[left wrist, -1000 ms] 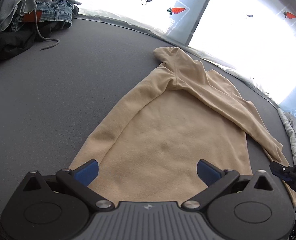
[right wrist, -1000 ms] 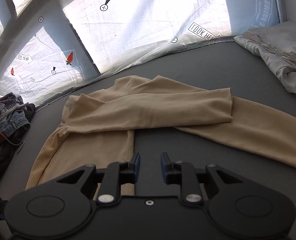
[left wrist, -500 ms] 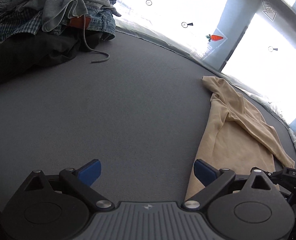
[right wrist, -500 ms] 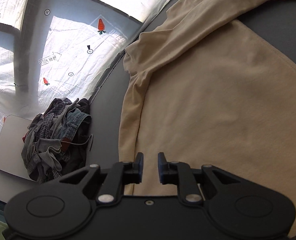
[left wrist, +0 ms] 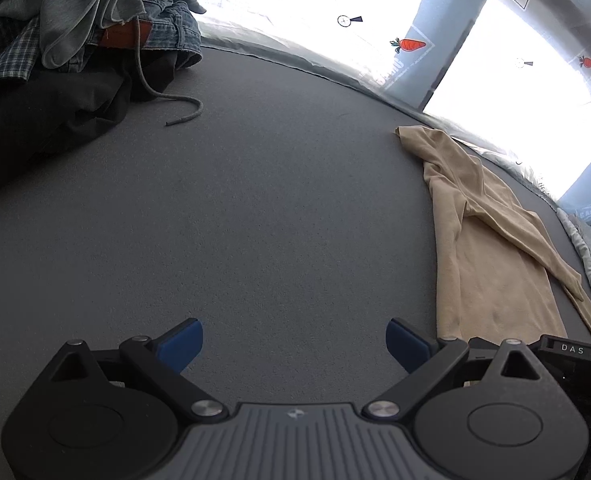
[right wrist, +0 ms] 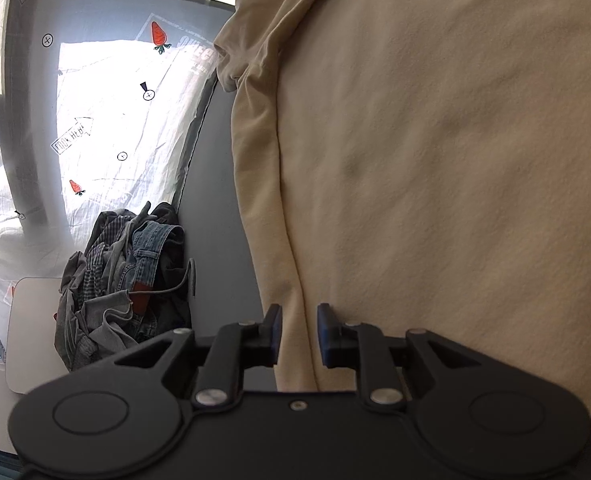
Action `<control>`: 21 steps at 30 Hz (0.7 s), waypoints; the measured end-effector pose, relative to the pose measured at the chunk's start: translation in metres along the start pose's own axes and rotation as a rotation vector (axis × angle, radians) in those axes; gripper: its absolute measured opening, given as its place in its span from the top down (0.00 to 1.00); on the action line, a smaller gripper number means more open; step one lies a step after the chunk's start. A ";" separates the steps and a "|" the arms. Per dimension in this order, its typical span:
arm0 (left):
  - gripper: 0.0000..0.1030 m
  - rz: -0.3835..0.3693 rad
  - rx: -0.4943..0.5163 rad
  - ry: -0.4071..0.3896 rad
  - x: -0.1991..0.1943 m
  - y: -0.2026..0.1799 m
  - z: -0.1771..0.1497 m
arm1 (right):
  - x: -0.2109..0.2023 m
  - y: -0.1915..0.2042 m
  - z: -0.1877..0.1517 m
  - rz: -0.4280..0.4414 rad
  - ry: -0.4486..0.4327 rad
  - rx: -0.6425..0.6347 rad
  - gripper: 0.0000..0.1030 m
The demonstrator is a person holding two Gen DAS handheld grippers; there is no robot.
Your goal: Fold clothes
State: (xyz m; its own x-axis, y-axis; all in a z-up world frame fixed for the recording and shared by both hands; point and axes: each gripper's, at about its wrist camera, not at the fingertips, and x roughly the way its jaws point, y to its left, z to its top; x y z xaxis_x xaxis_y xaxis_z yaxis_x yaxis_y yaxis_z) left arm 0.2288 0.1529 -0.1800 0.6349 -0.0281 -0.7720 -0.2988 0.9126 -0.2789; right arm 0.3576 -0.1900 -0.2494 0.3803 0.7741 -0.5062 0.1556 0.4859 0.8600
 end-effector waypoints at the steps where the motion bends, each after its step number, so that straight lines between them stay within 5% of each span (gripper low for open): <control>1: 0.05 -0.009 0.013 0.006 0.002 0.000 0.000 | 0.001 0.002 -0.004 -0.003 0.003 -0.009 0.81; 5: 0.05 -0.039 0.051 0.023 0.007 -0.001 0.001 | 0.001 0.007 -0.016 -0.017 -0.007 -0.042 0.82; 11: 0.05 -0.053 0.063 0.010 0.007 -0.004 0.004 | -0.006 0.014 -0.020 -0.023 -0.047 -0.102 0.97; 21: 0.05 -0.068 0.085 0.018 0.013 -0.042 -0.001 | -0.041 0.022 -0.008 -0.068 -0.138 -0.218 0.98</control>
State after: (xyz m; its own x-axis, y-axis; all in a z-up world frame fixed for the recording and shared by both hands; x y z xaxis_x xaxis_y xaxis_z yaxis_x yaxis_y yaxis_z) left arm 0.2488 0.1135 -0.1789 0.6386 -0.0980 -0.7633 -0.1934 0.9396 -0.2824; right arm 0.3380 -0.2078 -0.2108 0.4985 0.6816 -0.5356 -0.0098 0.6222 0.7828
